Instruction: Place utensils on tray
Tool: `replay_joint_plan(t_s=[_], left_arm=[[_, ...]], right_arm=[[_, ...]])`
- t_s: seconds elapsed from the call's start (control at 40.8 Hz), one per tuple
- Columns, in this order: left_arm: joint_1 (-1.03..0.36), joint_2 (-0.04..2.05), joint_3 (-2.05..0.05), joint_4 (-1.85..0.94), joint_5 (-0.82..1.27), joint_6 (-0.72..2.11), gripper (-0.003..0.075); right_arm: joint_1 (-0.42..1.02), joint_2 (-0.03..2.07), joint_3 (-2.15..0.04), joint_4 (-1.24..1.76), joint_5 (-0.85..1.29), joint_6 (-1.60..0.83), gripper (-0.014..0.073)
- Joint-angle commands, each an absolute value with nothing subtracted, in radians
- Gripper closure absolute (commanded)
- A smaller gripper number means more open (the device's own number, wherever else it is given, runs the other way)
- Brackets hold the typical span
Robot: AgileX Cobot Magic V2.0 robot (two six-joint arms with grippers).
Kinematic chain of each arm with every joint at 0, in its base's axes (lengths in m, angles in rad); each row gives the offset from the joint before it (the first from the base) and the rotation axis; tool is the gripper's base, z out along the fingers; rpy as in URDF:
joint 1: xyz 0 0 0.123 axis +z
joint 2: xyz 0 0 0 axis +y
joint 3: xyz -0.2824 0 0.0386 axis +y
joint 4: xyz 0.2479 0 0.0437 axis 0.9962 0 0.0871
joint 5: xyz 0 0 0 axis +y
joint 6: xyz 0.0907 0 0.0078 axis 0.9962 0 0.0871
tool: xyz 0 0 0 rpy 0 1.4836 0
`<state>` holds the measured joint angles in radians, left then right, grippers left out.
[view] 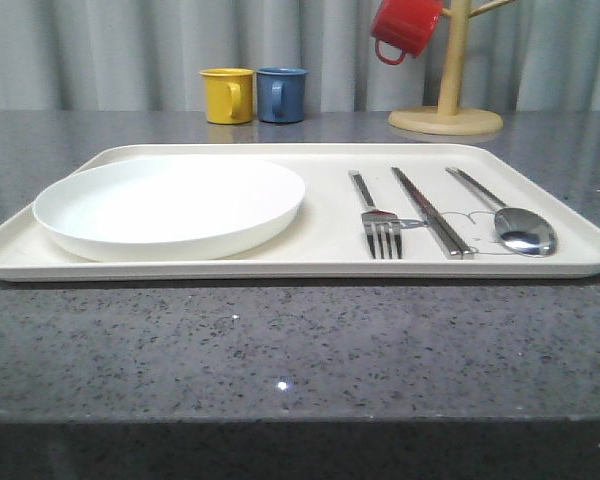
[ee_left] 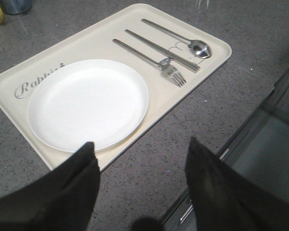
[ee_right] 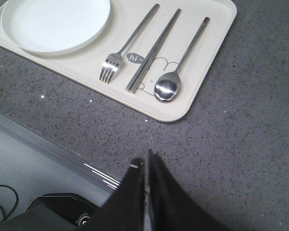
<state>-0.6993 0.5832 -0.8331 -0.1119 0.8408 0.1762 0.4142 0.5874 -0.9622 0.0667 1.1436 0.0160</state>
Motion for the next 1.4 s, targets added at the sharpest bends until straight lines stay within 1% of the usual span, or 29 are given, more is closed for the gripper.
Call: replay_joint_plan(t_s=[0.0,0.221,0.834,0.933,1.006,1.104,1.252,1.374], left_arm=[[-0.707,0.586,-0.858,-0.161,0.768,0.206,0.0470],[-0.707,0.586,-0.858,-0.161,0.765,0.206,0.0733],[-0.707,0.586,-0.856,-0.159,0.759,0.206,0.0738],[-0.699,0.560,-0.841,-0.163,0.757,0.206,0.0738],[-0.654,0.536,-0.823,-0.142,0.747,0.206,0.0738],[-0.561,0.491,-0.775,-0.097,0.706,0.206,0.0738],[-0.410,0.377,-0.621,-0.097,0.523,0.206,0.0738],[-0.305,0.265,-0.483,-0.093,0.422,0.206,0.0738]], right_arm=[[0.416,0.592,-0.968,0.059,1.079,0.006,0.0657],[0.416,0.592,-0.934,0.059,1.053,0.006,0.0662],[0.416,0.592,-0.934,0.059,1.052,0.006,0.0662],[0.416,0.592,-0.934,0.059,1.052,0.006,0.0662],[0.416,0.592,-0.934,0.059,1.054,0.006,0.0662],[0.416,0.592,-0.934,0.059,1.054,0.006,0.0662],[0.416,0.592,-0.934,0.059,1.054,0.006,0.0662],[0.416,0.592,-0.934,0.059,1.054,0.006,0.0662]])
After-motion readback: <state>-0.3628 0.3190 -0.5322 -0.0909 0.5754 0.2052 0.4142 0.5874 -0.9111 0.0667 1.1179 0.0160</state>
